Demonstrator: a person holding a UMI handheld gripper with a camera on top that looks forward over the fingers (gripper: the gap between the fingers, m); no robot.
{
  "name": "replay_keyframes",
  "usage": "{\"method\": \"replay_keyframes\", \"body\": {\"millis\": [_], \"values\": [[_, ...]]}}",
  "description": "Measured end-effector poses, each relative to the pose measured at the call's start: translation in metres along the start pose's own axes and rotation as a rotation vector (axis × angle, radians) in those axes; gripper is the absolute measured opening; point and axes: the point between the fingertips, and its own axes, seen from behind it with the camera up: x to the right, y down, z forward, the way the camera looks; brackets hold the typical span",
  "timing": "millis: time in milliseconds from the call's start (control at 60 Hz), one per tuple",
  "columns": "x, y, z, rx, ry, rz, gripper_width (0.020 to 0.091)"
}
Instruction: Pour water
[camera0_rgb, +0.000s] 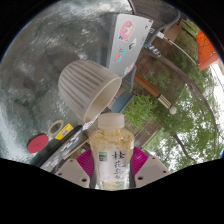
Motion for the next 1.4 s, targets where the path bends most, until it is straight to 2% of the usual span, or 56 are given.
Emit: {"method": "replay_keyframes", "body": {"millis": [17,183,367,433,450,533,650,667,700,717,783,850,967,1017,1033,1067,1250,1283,1333,1400], "values": [[0.0,0.002,0.006,0.032,-0.017,-0.026,0.0449],[-0.005,-0.006,0.001,0.06,-0.042,-0.115,0.0451],[-0.001,-0.012,0.005,0.091,-0.036,0.108,0.0455],[0.022,-0.004,-0.004,0.058,0.049,0.358,0.0455],[0.032,0.002,0.005,0.088,0.038,0.401,0.0452],[0.047,0.042,0.003,0.04,0.08,0.821,0.0454],[0.02,0.081,-0.001,0.013,0.083,1.535,0.0456],[0.014,0.088,-0.018,-0.005,0.134,1.644,0.0454],[0.004,0.097,-0.023,0.007,0.168,1.812,0.0455],[0.001,0.099,-0.003,0.034,0.115,1.858,0.0454],[-0.03,0.099,0.0,0.06,0.095,2.089,0.0454],[-0.07,0.086,0.006,0.05,0.047,2.242,0.0453],[-0.112,0.055,0.014,0.088,-0.044,2.251,0.0455],[-0.123,0.041,0.016,0.092,-0.052,2.224,0.0459],[-0.115,0.033,0.023,0.116,-0.005,2.224,0.0457],[-0.117,0.026,0.027,0.139,-0.009,2.232,0.0456],[-0.114,0.021,0.042,0.185,-0.066,2.25,0.0456],[-0.117,0.032,0.034,0.18,-0.07,2.253,0.0456],[-0.119,0.035,0.032,0.177,-0.071,2.26,0.0492],[-0.119,0.035,0.033,0.163,-0.088,2.259,0.0607]]}}
